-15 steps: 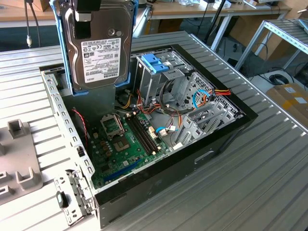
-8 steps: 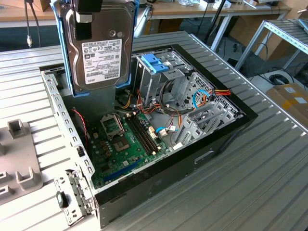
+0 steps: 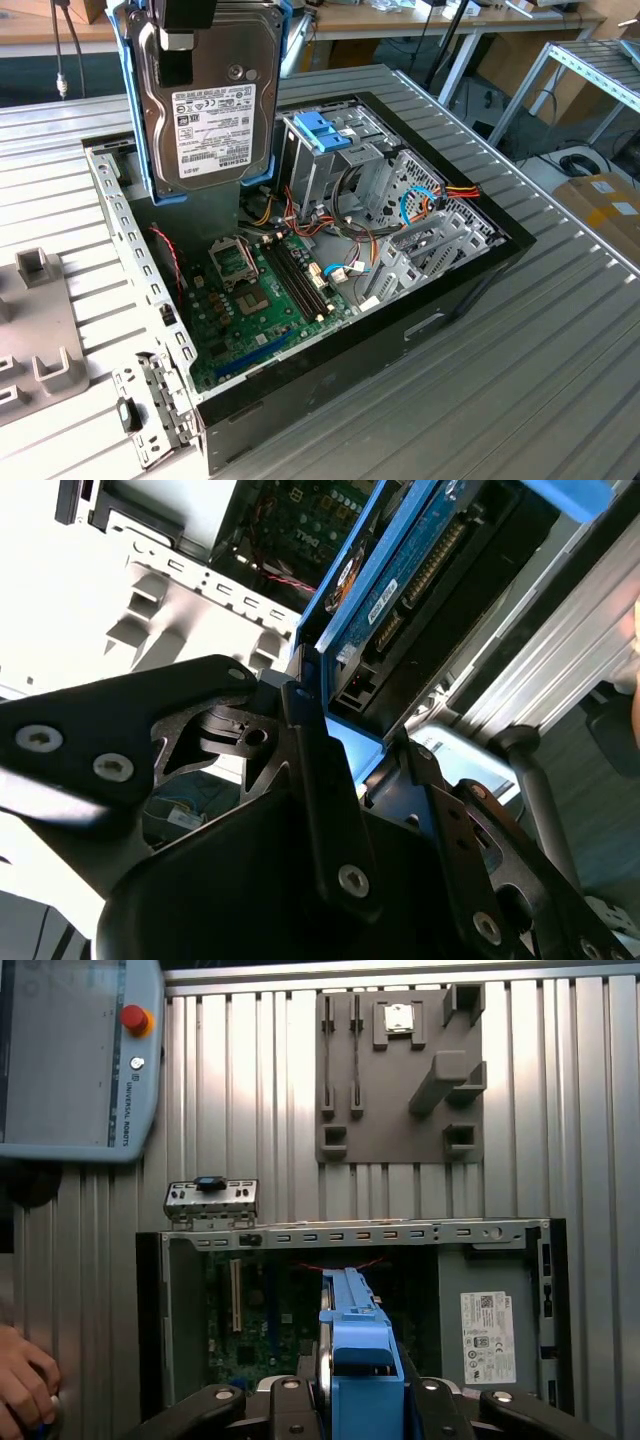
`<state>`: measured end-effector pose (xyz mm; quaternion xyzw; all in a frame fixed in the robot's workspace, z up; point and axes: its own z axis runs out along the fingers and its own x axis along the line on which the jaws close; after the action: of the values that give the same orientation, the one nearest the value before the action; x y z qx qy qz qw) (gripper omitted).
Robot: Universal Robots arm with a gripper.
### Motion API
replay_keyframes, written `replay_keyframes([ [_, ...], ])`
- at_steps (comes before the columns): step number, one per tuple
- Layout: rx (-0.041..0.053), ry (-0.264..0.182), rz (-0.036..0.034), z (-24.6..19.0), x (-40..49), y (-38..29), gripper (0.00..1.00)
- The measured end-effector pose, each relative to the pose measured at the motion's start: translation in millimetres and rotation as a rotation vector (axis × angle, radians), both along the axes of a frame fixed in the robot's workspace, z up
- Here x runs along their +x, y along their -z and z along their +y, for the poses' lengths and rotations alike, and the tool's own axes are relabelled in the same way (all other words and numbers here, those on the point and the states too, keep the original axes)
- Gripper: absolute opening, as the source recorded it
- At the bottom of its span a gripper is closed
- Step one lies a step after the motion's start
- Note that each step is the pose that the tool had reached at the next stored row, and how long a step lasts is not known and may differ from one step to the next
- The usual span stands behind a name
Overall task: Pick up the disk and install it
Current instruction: 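Pick up the disk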
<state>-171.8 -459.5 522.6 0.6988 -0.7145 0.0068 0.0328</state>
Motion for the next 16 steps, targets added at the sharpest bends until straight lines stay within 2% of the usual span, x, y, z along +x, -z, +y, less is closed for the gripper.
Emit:
replay_keyframes([
  [16, 0.0, 0.0, 0.0, -7.5, 0.0, 0.0, 0.37],
])
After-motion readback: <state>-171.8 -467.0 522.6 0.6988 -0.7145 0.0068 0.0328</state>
